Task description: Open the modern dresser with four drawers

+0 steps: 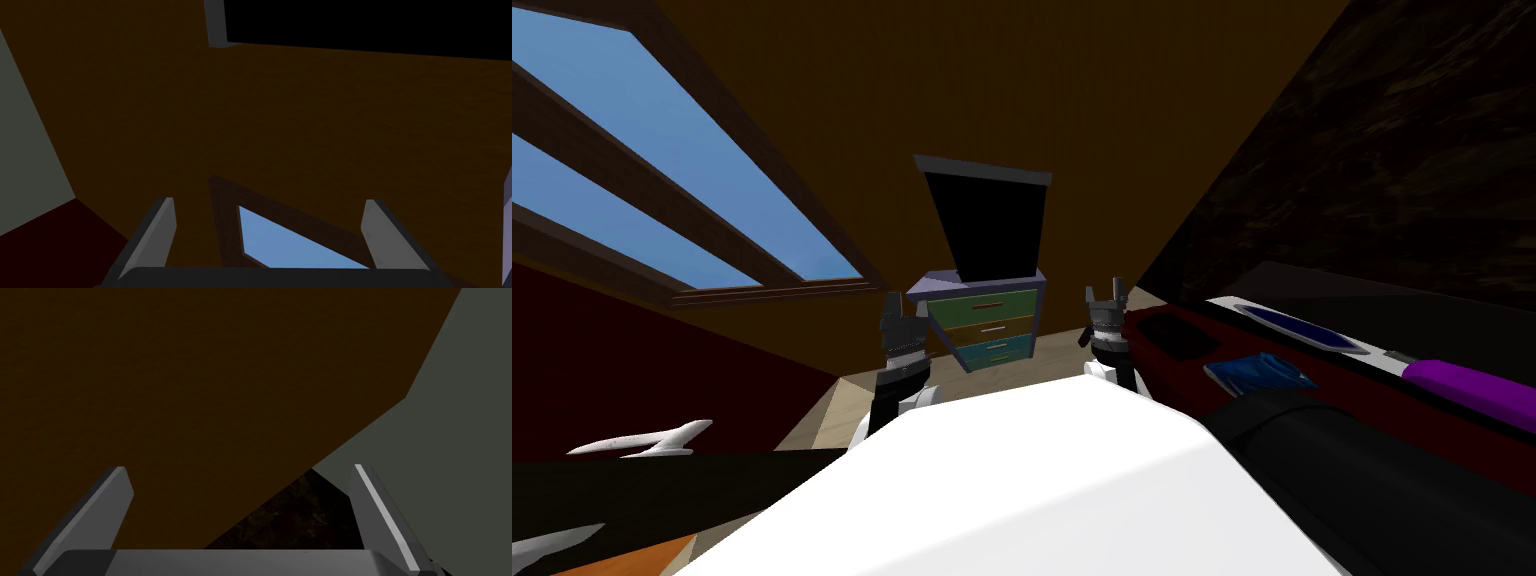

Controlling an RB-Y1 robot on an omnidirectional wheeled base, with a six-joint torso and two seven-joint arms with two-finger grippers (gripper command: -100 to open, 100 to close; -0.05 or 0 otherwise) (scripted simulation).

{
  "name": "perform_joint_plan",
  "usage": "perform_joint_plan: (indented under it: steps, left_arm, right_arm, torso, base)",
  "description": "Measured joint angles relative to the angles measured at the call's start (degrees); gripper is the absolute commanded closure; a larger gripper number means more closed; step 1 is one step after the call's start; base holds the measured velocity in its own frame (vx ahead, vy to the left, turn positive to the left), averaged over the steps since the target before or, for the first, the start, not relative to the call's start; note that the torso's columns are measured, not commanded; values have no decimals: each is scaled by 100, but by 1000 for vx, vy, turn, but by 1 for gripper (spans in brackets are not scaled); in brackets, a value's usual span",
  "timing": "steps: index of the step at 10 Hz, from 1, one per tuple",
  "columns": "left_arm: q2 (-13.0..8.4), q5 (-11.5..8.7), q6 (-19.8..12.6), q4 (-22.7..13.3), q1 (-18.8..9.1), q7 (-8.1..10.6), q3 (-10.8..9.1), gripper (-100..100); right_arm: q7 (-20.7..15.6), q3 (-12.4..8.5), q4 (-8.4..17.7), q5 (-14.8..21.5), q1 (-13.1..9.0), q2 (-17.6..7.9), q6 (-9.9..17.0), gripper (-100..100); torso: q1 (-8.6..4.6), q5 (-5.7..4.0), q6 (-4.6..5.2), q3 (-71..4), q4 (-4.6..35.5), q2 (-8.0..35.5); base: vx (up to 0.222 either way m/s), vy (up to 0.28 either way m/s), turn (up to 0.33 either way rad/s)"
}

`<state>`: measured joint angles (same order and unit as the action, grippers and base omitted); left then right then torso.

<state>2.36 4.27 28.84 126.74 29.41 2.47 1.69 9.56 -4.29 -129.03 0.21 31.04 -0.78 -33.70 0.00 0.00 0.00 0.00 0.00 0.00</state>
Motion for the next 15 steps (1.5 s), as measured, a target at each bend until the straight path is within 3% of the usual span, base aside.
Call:
perform_joint_plan:
  steps: [2,9,10,12,15]
  left_arm:
    - [0,0,0,0,0,0,0,0]
    - [0,0,1,2,0,0,0,0]
    - [0,0,1,2,0,0,0,-100]
    - [-239,-3,23,-69,-3,3,-2,-100]
    - [-639,-4,118,-342,-65,-1,-12,-100]
  right_arm:
    - [0,0,0,0,0,0,0,0]
    - [0,0,-2,0,0,0,-1,0]
    - [0,0,-2,0,0,0,-1,0]
    - [0,0,1,0,1,0,0,0]
    - [0,0,1,0,1,0,0,0]
  torso:
    - [0,0,0,-1200,600,597]
    - [0,0,0,-7073,3537,3539]
    - [0,0,0,-7919,3960,3962]
    - [2,1,0,-8427,4204,4206]
    - [-1,0,0,-8459,4227,4224]
  base:
    - [0,0,0]
    - [0,0,0]
    - [10,-1,1]
    - [12,-3,0]
    - [27,-6,1]
